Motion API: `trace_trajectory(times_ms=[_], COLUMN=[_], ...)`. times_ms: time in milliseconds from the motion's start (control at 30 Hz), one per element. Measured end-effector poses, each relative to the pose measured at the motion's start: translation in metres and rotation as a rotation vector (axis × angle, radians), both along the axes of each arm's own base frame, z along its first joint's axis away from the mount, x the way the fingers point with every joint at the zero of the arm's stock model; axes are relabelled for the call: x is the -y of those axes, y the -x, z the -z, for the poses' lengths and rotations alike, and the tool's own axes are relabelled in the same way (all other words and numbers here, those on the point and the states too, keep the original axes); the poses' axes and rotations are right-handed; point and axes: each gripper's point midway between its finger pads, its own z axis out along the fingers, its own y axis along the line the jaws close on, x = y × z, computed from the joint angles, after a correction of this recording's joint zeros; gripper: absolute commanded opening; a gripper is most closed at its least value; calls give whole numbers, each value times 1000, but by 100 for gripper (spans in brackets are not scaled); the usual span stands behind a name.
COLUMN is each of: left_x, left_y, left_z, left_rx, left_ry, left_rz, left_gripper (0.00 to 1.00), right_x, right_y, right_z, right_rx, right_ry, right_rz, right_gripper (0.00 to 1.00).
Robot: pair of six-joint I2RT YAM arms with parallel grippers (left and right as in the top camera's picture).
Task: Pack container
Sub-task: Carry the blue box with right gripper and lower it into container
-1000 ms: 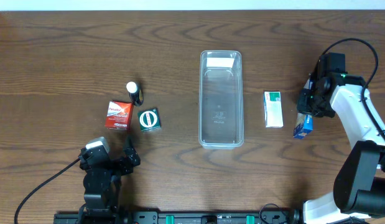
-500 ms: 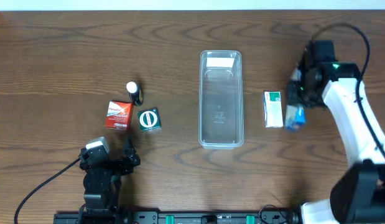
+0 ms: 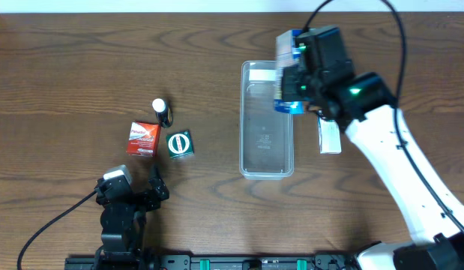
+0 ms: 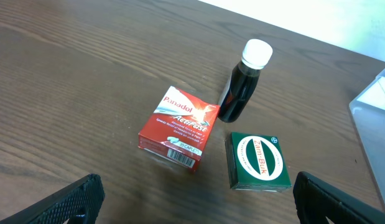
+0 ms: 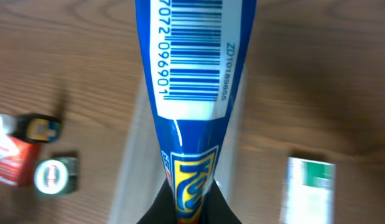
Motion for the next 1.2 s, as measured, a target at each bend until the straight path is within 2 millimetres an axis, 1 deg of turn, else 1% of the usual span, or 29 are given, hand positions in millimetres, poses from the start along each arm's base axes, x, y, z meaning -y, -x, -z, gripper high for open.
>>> trace_trajectory(times_ms=[67, 167, 267, 333, 367, 433, 567, 733, 1067, 1200], left_x=[0, 0, 0, 0, 0, 0, 0, 0, 0, 0], left_y=[0, 0, 0, 0, 0, 0, 0, 0, 0, 0], left_z=[0, 0, 0, 0, 0, 0, 0, 0, 0, 0], left_rx=[0, 0, 0, 0, 0, 0, 0, 0, 0, 0], left_ry=[0, 0, 0, 0, 0, 0, 0, 0, 0, 0], left_rz=[0, 0, 0, 0, 0, 0, 0, 0, 0, 0], left_gripper=[98, 98, 98, 98, 98, 98, 98, 98, 98, 98], right_x=[-15, -32, -41, -44, -45, -47, -51, -52, -58, -58], right_y=[-3, -8, -15, -18, -20, -22, -28, -27, -22, -15], right_z=[10, 41, 81, 102, 112, 120, 117, 117, 118, 121], right_rx=[-23, -98, -180, -224, -241, -251, -237, -240, -247, -271], right_ry=[-32, -57, -56, -53, -53, -60, -90, -96, -77, -60], right_rz=[15, 54, 102, 132, 145, 159, 170, 163, 67, 34], right_gripper=[1, 1, 1, 1, 1, 1, 3, 3, 2, 2])
